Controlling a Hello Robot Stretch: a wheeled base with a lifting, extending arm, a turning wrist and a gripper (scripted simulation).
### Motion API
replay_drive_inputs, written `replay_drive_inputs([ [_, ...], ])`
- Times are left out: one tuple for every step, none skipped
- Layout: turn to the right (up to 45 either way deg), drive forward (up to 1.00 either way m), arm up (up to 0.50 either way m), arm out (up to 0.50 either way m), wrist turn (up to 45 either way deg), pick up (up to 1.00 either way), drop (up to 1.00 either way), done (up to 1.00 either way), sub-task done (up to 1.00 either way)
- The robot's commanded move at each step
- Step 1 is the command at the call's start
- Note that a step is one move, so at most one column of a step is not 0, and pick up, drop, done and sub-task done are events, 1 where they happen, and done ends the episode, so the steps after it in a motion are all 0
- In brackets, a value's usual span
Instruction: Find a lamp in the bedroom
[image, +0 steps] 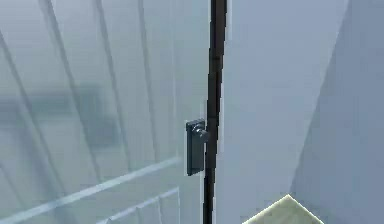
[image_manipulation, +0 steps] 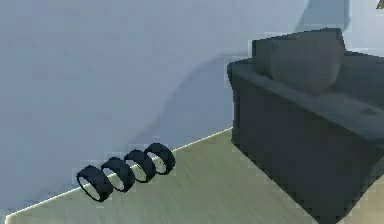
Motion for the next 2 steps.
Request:
replay_drive_inputs([
  [45.0,0.0,0.0,0.0,0.0,0.0,0.0,0.0,0.0],
  [45.0,0.0,0.0,0.0,0.0,0.0,0.0,0.0,0.0],
])
